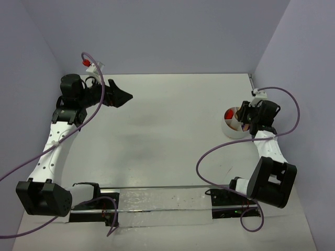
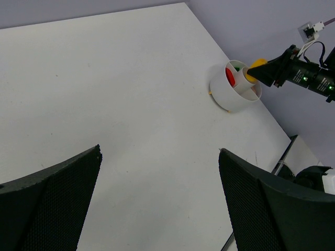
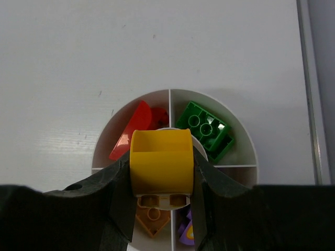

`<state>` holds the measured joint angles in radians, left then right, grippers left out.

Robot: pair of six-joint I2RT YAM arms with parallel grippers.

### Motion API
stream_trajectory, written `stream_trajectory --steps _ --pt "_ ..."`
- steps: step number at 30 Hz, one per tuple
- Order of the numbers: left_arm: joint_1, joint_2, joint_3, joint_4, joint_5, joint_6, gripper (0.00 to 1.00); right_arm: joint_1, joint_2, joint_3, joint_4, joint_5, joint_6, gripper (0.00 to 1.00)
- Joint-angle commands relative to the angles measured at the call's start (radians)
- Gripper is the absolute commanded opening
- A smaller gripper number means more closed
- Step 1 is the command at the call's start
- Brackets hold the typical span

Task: Sort the legos into containers by color

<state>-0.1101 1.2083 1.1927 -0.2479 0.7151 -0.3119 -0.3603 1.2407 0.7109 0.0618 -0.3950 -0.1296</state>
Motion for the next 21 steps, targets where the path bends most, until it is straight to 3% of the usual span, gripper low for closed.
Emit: stream_trajectory --steps 1,3,9,12,15,17,19,21 --pt "-0.005 0.000 0.042 0.044 -0.006 -0.009 0.99 -0.006 -0.029 -0.006 0.110 0.024 -0.008 0.15" --pt "-0.005 0.003 0.047 0.041 -0.006 -0.009 0.99 -0.006 -0.023 -0.003 0.107 0.020 -0.013 0.25" --pt "-0.005 0.004 0.052 0.039 -0.009 -0.006 0.99 -0.006 -0.011 0.016 0.080 0.013 -0.014 0.43" --pt "-0.005 0.005 0.054 0.035 -0.011 -0.004 0.99 -0.006 -0.007 0.020 0.070 0.008 -0.016 0.46" --pt "-0.005 0.005 0.054 0.032 -0.011 -0.001 0.99 -0.006 -0.006 0.021 0.063 0.007 -0.016 0.66" --pt "-0.005 0.005 0.054 0.030 -0.011 0.000 0.99 -0.006 -0.009 0.019 0.061 0.005 -0.013 0.67" --pt "-0.005 0.005 0.053 0.032 -0.011 0.002 0.99 -0.006 -0.012 0.026 0.049 0.002 -0.012 0.88" --pt "-0.005 0.006 0.055 0.030 -0.012 0.002 0.99 -0.006 -0.019 0.036 0.033 -0.010 -0.009 0.89"
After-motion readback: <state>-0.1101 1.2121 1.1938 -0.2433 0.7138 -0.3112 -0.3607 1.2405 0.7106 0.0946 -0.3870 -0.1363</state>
